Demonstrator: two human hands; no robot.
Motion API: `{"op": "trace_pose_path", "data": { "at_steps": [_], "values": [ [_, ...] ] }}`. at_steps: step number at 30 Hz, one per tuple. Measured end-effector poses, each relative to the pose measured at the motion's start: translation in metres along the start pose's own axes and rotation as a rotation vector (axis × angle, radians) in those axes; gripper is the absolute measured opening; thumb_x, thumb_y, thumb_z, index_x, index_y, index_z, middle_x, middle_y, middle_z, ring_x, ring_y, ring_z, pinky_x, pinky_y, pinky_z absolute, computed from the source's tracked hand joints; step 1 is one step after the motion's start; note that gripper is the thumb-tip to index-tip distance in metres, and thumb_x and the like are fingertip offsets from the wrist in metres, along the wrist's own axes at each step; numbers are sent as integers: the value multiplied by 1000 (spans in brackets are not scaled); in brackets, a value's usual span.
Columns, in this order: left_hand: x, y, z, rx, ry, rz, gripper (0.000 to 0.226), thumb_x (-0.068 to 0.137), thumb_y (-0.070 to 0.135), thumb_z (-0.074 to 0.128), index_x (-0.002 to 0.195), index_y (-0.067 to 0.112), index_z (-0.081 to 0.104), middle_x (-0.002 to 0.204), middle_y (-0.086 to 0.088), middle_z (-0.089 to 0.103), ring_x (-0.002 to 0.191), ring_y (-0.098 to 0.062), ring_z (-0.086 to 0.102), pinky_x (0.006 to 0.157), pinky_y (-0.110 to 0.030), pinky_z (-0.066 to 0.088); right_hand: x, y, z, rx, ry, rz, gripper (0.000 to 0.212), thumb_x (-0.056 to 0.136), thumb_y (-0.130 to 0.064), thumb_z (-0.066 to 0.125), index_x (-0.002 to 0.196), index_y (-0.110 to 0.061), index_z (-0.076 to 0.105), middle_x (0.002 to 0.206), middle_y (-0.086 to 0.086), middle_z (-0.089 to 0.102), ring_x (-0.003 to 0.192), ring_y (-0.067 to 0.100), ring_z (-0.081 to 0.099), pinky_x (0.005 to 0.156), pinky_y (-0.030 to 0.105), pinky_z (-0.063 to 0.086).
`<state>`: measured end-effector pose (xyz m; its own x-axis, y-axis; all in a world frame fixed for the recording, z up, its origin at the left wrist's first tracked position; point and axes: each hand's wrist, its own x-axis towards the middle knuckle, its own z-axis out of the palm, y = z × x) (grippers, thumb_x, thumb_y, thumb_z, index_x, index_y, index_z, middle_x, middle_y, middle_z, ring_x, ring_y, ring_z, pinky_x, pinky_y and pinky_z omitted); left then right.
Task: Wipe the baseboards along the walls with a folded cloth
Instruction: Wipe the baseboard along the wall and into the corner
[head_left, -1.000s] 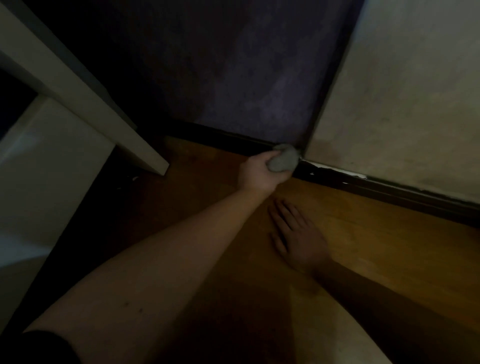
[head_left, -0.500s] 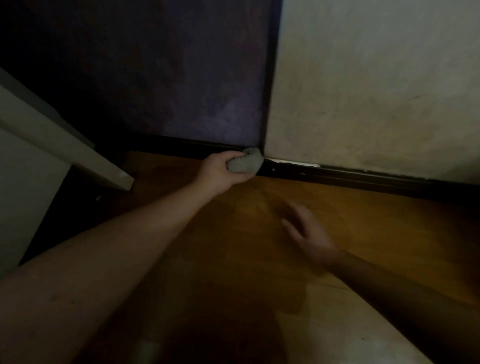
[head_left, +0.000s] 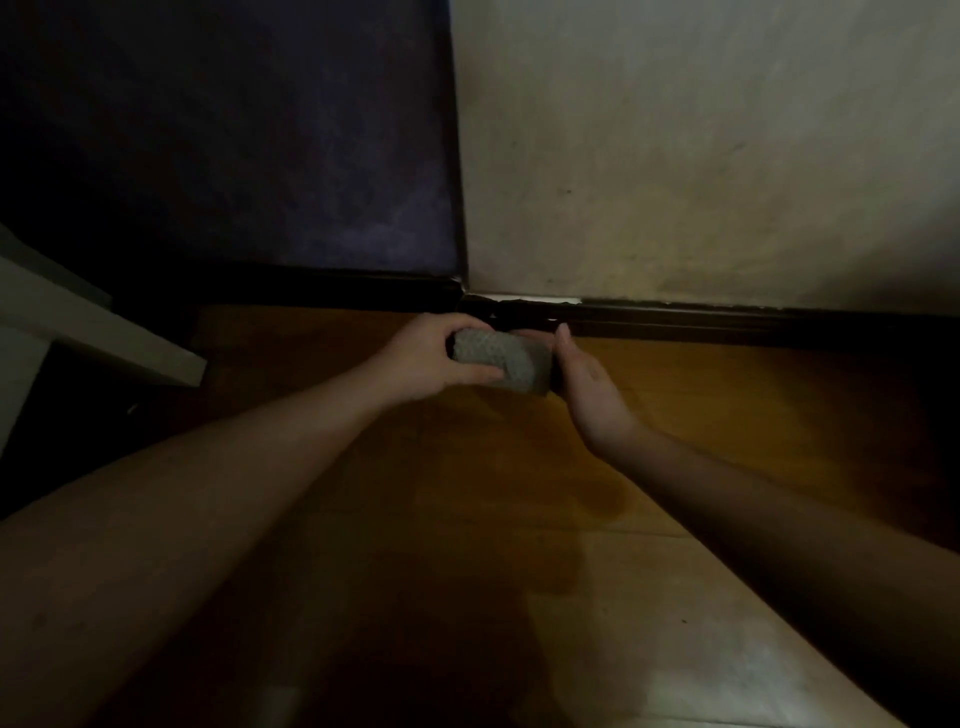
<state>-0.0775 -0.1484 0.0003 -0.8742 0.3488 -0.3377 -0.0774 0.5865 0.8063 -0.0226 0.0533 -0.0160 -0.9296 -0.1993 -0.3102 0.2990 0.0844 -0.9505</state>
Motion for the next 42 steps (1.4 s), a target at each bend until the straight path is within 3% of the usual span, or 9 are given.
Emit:
{"op": "trace_pose_path", "data": {
  "at_steps": [3, 7, 13, 17, 21, 24, 26, 38, 42],
  "values": [
    [5, 3, 10, 19, 47, 17, 49, 72, 29, 87, 115, 18, 68, 106, 1, 69, 102, -14, 64, 92, -31, 52, -1, 12, -8, -94, 25, 30, 58, 82, -66, 55, 128, -31, 55, 121, -11, 64, 111, 3, 61, 100, 35, 51],
    [19, 18, 30, 84, 8, 111, 48, 73, 24, 87, 116, 12, 68, 107, -1, 68, 102, -14, 63, 89, -24, 48, -3, 17, -32, -251, 49, 24, 58, 73, -52, 74, 120, -31, 48, 115, -11, 59, 106, 4, 60, 87, 25, 54],
    [39, 48, 81, 119, -188, 215, 44, 78, 18, 83, 117, 11, 65, 110, -1, 66, 106, -17, 61, 89, -28, 47, -29, 38, -82, -349, 171, 73, 47, 78, -31, 81, 110, -22, 49, 103, -10, 55, 90, 0, 56, 68, 11, 47],
    [46, 57, 116, 132, -181, 192, 46, 88, 40, 71, 128, 22, 58, 121, 2, 62, 115, -17, 57, 89, -23, 42, -51, 52, -110, -280, 287, 59, 61, 79, -28, 80, 131, -31, 49, 119, -23, 55, 107, -11, 55, 85, 8, 47],
    [46, 43, 135, 524, -195, 244, 89, 80, 72, 58, 153, 30, 28, 160, -1, 28, 147, -20, 23, 116, -39, 22, -78, 70, -146, -182, 603, 152, 66, 82, -34, 76, 141, -25, 48, 128, -10, 59, 117, 5, 57, 99, 31, 51],
    [40, 25, 151, 882, -424, 289, 125, 61, 87, 61, 157, 32, 4, 166, 4, -7, 151, -18, -10, 121, -45, 2, -97, 78, -176, -230, 882, 166, 61, 86, -37, 73, 141, -26, 48, 131, -4, 58, 119, 12, 56, 98, 35, 52],
    [36, 18, 165, 1002, -460, 280, 134, 57, 88, 63, 157, 31, -7, 163, 3, -22, 150, -22, -18, 120, -47, -2, -106, 82, -192, -253, 1026, 179, 60, 87, -39, 71, 141, -28, 47, 133, -3, 57, 121, 13, 55, 98, 32, 50],
    [33, 32, 169, 1140, -487, 255, 135, 65, 84, 61, 154, 22, -19, 160, -4, -30, 150, -23, -18, 122, -43, 6, -111, 83, -282, -165, 1298, 309, 57, 94, -32, 63, 147, -22, 44, 140, 6, 54, 127, 23, 51, 95, 24, 39],
    [32, 39, 170, 1117, -528, 209, 135, 65, 78, 66, 155, 22, -18, 160, -3, -31, 150, -23, -18, 120, -47, 19, -92, 82, -291, -197, 1308, 317, 51, 95, -27, 62, 143, -19, 50, 136, 9, 58, 125, 25, 54, 106, 35, 44]
  ]
}}
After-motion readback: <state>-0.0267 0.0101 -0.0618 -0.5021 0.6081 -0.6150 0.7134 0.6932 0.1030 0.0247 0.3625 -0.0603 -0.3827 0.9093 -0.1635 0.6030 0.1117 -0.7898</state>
